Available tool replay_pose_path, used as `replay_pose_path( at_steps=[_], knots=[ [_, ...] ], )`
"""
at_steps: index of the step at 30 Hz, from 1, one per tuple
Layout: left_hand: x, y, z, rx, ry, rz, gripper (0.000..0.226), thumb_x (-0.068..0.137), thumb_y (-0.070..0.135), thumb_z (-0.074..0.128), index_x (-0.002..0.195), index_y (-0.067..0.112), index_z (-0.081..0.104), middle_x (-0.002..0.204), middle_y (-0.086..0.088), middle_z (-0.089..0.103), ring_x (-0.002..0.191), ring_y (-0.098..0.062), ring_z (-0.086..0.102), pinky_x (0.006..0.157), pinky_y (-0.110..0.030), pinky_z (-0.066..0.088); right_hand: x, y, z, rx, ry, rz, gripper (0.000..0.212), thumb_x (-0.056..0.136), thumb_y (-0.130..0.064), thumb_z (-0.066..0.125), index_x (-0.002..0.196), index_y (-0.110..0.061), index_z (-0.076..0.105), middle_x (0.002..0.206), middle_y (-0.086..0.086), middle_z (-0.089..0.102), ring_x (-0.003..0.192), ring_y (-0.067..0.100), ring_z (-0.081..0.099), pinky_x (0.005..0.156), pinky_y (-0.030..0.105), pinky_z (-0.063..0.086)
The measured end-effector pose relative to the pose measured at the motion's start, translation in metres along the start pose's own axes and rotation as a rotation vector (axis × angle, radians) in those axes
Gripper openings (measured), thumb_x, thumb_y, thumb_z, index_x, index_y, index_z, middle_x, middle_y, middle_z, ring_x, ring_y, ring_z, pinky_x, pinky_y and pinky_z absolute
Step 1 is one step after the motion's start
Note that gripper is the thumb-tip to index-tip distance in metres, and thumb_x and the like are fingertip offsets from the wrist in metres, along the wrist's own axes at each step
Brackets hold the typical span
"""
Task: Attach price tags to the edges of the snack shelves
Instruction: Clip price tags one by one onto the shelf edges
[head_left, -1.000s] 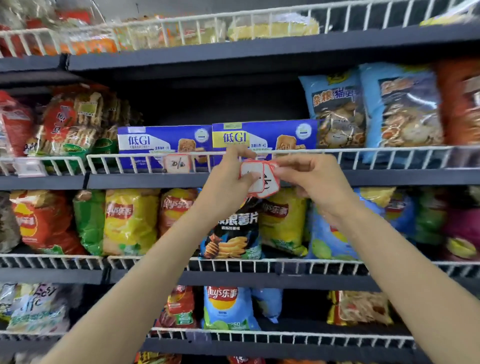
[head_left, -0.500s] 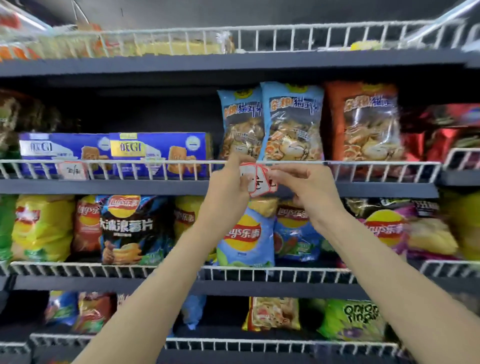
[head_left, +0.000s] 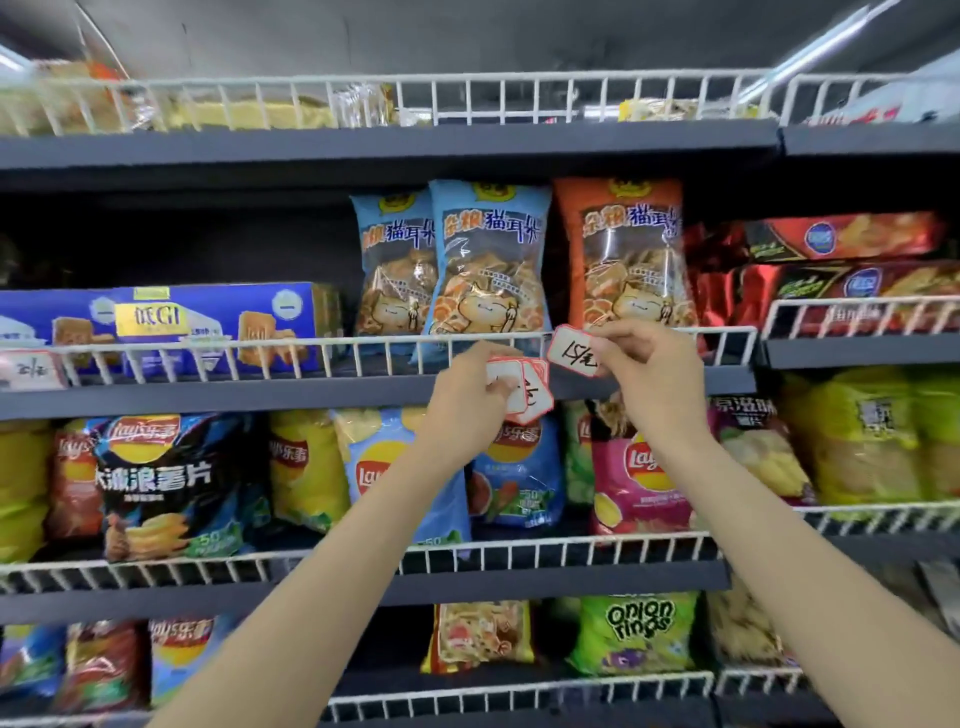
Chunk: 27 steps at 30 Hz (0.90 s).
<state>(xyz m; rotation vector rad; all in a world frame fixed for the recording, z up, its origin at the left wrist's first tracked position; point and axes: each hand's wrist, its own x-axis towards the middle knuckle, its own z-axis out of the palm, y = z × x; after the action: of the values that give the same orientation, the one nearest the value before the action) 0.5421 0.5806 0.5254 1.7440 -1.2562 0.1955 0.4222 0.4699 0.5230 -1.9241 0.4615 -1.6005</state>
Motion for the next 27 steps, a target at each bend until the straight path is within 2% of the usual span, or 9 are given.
replay_pose_path(
  at_steps=[3, 7, 11, 14, 18, 20, 22, 24, 27],
  knots=[
    [0.006, 0.01, 0.013, -0.062, -0.032, -0.047, 0.033, 0.094, 0.013, 0.049, 0.127, 0.016, 0.051, 0.118, -0.009, 0.058, 0.096, -0.023, 0.06, 0.083, -0.03, 0.047, 0.014, 0.009, -0.009, -0.03, -0.025, -0.048, 0.014, 0.088, -0.006, 0.059, 0.09, -0.019, 0.066, 0.082, -0.001, 0.067, 0.073, 0.009, 0.063, 0.054, 0.025, 0.053],
    [0.013, 0.019, 0.025, -0.049, -0.033, -0.078, 0.04, 0.094, 0.014, 0.05, 0.134, 0.014, 0.047, 0.13, -0.007, 0.053, 0.106, -0.025, 0.06, 0.079, -0.029, 0.047, 0.027, 0.015, -0.02, -0.084, -0.061, -0.164, 0.015, 0.088, -0.006, 0.059, 0.09, -0.019, 0.066, 0.081, -0.007, 0.064, 0.069, 0.0, 0.059, 0.054, 0.015, 0.049],
    [0.011, 0.024, 0.036, -0.024, -0.036, -0.102, 0.051, 0.094, 0.015, 0.052, 0.142, 0.013, 0.037, 0.137, -0.007, 0.051, 0.12, -0.024, 0.053, 0.1, -0.04, 0.044, 0.036, 0.018, -0.028, -0.117, -0.06, -0.223, 0.012, 0.088, -0.008, 0.06, 0.093, -0.015, 0.069, 0.079, -0.01, 0.062, 0.069, 0.0, 0.058, 0.057, 0.01, 0.047],
    [0.007, 0.026, 0.043, -0.035, -0.039, -0.108, 0.055, 0.094, 0.015, 0.052, 0.145, 0.013, 0.031, 0.135, -0.01, 0.053, 0.119, -0.026, 0.054, 0.103, -0.043, 0.042, 0.041, 0.02, -0.03, -0.121, -0.048, -0.254, 0.011, 0.088, -0.01, 0.061, 0.091, -0.015, 0.07, 0.08, -0.009, 0.064, 0.072, -0.001, 0.058, 0.064, 0.01, 0.047],
    [0.003, 0.022, 0.041, -0.024, 0.009, -0.086, 0.053, 0.093, 0.015, 0.053, 0.143, 0.017, 0.035, 0.138, -0.006, 0.051, 0.125, -0.022, 0.049, 0.107, -0.037, 0.038, 0.044, 0.021, -0.027, -0.183, -0.005, -0.318, 0.01, 0.088, -0.016, 0.061, 0.09, -0.02, 0.07, 0.081, -0.013, 0.063, 0.076, 0.008, 0.06, 0.072, 0.031, 0.052],
    [-0.001, 0.019, 0.037, -0.023, 0.01, -0.076, 0.051, 0.093, 0.014, 0.053, 0.141, 0.022, 0.038, 0.135, -0.007, 0.053, 0.118, -0.022, 0.054, 0.101, -0.034, 0.043, 0.046, 0.019, -0.025, -0.199, 0.008, -0.356, 0.009, 0.087, -0.017, 0.061, 0.089, -0.02, 0.07, 0.085, -0.01, 0.065, 0.074, 0.01, 0.059, 0.072, 0.034, 0.052],
    [-0.006, 0.016, 0.034, 0.018, -0.017, -0.055, 0.051, 0.093, 0.011, 0.052, 0.14, 0.028, 0.038, 0.129, -0.019, 0.055, 0.089, -0.012, 0.063, 0.076, -0.02, 0.048, 0.049, 0.019, -0.021, -0.199, -0.003, -0.371, 0.009, 0.087, -0.017, 0.062, 0.088, -0.019, 0.071, 0.091, -0.004, 0.066, 0.075, 0.011, 0.058, 0.072, 0.033, 0.051],
    [-0.01, 0.016, 0.031, 0.05, -0.039, -0.05, 0.052, 0.093, 0.01, 0.052, 0.138, 0.031, 0.037, 0.124, -0.031, 0.05, 0.049, 0.0, 0.049, 0.048, -0.01, 0.035, 0.05, 0.02, -0.017, -0.217, -0.039, -0.365, 0.009, 0.087, -0.019, 0.062, 0.088, -0.02, 0.071, 0.093, -0.002, 0.064, 0.077, 0.012, 0.056, 0.072, 0.03, 0.048],
    [-0.013, 0.018, 0.025, 0.103, -0.055, -0.048, 0.053, 0.093, 0.009, 0.051, 0.138, 0.033, 0.036, 0.127, -0.032, 0.046, 0.038, -0.004, 0.036, 0.041, -0.01, 0.03, 0.05, 0.018, -0.015, -0.237, -0.074, -0.377, 0.011, 0.087, -0.018, 0.062, 0.09, -0.019, 0.072, 0.092, -0.003, 0.064, 0.079, 0.01, 0.052, 0.072, 0.029, 0.045]
  ],
)
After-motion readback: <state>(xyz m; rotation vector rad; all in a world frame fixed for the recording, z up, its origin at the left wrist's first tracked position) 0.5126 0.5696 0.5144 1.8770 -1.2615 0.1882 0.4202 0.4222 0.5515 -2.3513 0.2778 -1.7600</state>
